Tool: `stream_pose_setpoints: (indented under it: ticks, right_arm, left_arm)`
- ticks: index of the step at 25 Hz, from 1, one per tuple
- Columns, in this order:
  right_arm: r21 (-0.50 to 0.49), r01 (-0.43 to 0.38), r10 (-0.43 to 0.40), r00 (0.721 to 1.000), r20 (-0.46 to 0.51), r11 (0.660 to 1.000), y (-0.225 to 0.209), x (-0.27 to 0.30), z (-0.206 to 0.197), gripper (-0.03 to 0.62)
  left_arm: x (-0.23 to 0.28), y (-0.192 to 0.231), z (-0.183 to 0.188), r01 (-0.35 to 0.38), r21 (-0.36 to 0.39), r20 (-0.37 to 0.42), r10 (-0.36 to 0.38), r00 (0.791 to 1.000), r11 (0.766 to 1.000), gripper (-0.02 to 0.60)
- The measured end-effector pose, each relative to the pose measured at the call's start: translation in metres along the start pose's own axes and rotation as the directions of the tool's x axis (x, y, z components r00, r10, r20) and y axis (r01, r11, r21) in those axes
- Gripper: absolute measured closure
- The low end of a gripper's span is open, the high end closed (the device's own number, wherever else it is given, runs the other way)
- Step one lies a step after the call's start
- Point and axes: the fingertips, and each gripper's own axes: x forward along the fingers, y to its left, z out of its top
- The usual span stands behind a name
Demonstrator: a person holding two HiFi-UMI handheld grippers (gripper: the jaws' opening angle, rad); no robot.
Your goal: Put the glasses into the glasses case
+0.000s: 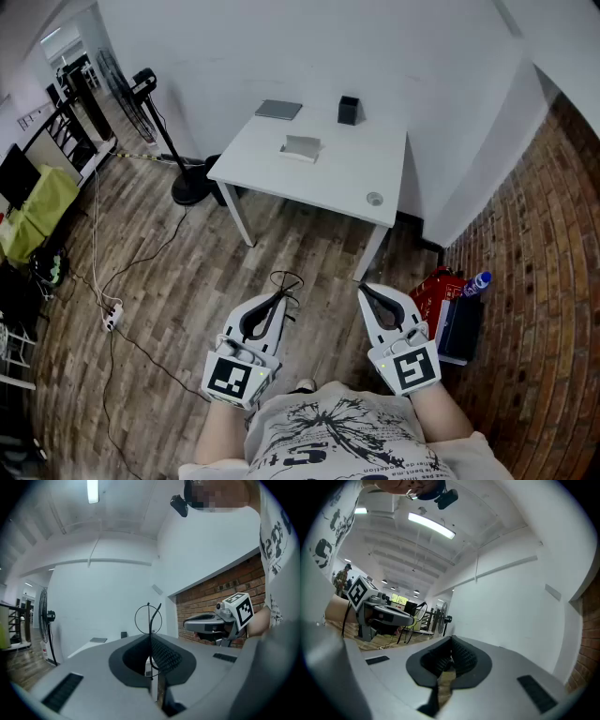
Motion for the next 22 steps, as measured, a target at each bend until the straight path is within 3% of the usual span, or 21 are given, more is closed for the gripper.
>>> stream_pose_setpoints:
  ticks: [8,13,19,22]
  right_arm:
    - [0.038,0.014,-0.013,1.0,-0.018,0.999,-0.006,0.018,-0.009,0.582]
    - [0.082,0.024,-0.015,0.994,-0.106,0.996,0.004,0.027,-0.027,0.58]
    - [0.035,0.06,-0.06,0.998,-0.005,0.998,0.031,0.057,-0.017,0.58]
    - [0.048,0.055,-0.051,0.996,-0.077,0.997,0.033,0.076,-0.033,0.58]
  left_arm:
    - [0.01,0.019,0.003,0.001,-0.011,0.018,-0.001,1.0,1.0,0.566]
    - [0.005,0.035,0.0,0.016,-0.023,0.027,-0.015,1.0,1.0,0.566]
    - [-0.011,0.076,-0.011,0.02,-0.031,0.037,-0.019,0.999,0.999,0.566]
    - [-0.008,0.101,-0.015,0.011,-0.034,0.027,-0.01,1.0,0.999,0.566]
